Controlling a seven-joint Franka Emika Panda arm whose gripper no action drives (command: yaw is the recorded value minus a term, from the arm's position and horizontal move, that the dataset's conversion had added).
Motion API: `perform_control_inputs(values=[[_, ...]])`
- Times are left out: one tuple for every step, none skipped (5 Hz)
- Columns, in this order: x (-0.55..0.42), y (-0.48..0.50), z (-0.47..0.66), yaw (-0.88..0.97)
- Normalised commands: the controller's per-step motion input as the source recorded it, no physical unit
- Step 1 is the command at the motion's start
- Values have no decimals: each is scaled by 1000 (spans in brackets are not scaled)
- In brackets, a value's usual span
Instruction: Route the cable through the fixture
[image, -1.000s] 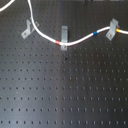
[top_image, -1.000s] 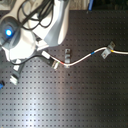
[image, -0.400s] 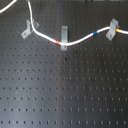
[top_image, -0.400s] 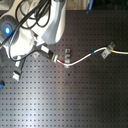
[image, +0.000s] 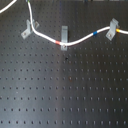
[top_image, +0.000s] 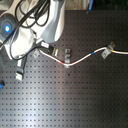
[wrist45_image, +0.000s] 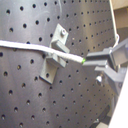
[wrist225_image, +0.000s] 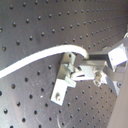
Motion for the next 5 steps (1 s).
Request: perform_control_inputs(values=[[-49, 147, 535, -6], [31, 206, 299, 63], [-71, 152, 219, 77], [-332, -19, 252, 0], [-58, 122, 16, 0]])
